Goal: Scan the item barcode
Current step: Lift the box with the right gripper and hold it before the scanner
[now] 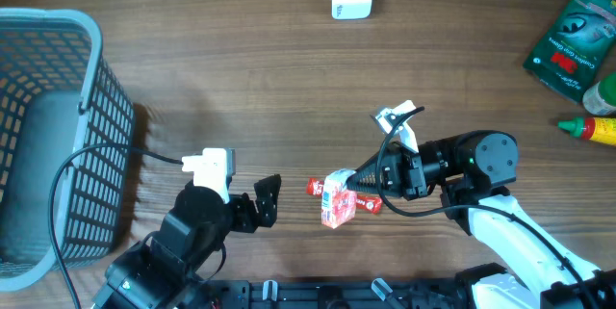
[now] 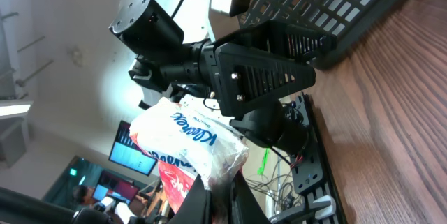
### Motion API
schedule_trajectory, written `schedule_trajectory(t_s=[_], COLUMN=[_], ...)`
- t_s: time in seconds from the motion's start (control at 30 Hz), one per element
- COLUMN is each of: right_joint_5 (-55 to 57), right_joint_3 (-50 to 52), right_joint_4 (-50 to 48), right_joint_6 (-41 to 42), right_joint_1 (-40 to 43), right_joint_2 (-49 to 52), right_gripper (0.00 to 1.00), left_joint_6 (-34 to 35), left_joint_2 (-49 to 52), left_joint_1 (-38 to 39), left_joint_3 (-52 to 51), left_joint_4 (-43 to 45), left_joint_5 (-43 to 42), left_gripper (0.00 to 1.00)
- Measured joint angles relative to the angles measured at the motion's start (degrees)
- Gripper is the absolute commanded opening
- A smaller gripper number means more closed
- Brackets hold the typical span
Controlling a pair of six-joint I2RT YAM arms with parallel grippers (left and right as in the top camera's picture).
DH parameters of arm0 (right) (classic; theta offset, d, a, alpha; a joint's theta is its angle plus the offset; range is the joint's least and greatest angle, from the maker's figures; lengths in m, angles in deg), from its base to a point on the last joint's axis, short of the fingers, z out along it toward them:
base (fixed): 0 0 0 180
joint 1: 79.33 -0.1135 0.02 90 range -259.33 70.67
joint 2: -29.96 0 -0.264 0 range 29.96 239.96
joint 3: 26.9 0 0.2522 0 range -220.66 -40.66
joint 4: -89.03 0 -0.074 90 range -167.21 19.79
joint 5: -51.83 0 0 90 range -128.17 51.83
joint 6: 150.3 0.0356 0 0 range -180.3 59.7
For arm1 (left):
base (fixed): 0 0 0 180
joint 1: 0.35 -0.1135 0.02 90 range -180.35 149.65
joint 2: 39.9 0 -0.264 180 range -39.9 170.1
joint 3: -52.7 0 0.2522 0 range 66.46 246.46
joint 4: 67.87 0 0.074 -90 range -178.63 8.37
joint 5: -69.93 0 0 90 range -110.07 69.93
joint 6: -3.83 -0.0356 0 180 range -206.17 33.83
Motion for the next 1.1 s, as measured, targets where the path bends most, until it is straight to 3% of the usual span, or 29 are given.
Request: schedule_trajectory(t_s=[0.27,0.43,0.57,0.8,1.1], right_joint_5=[0.02,3.13,20.9,48.39,69.68], right_joint_3=[0.0,-0.09,-0.09,-1.01,-24.96], right_joint_4=[0.26,9.53,28.13,30.01,53.16], right_joint_6=[-6.01,-24.2,-41.29,-54.62,-71.45], right_joint_1=[1.2,4.26,4.35,4.35,4.39], right_joint_2=[0.0,-0.22,-0.26,-0.2,4.44], right_gripper=[0.04,0.04,0.05,0.05,0.05], left_joint_6=[0.0,0.0,0.0,0.0,0.0], left_joint_2=[0.0,0.0,0.0,0.0,0.0], left_joint_1=[0.0,0.0,0.0,0.0,0.0], left_joint_3=[0.0,0.0,0.0,0.0,0.0], left_joint_4=[0.0,0.0,-0.02,-0.02,0.0], left_joint_5=[0.0,0.0,-0.02,0.0,-0.02], left_gripper=[1.0,1.0,1.0,1.0,1.0])
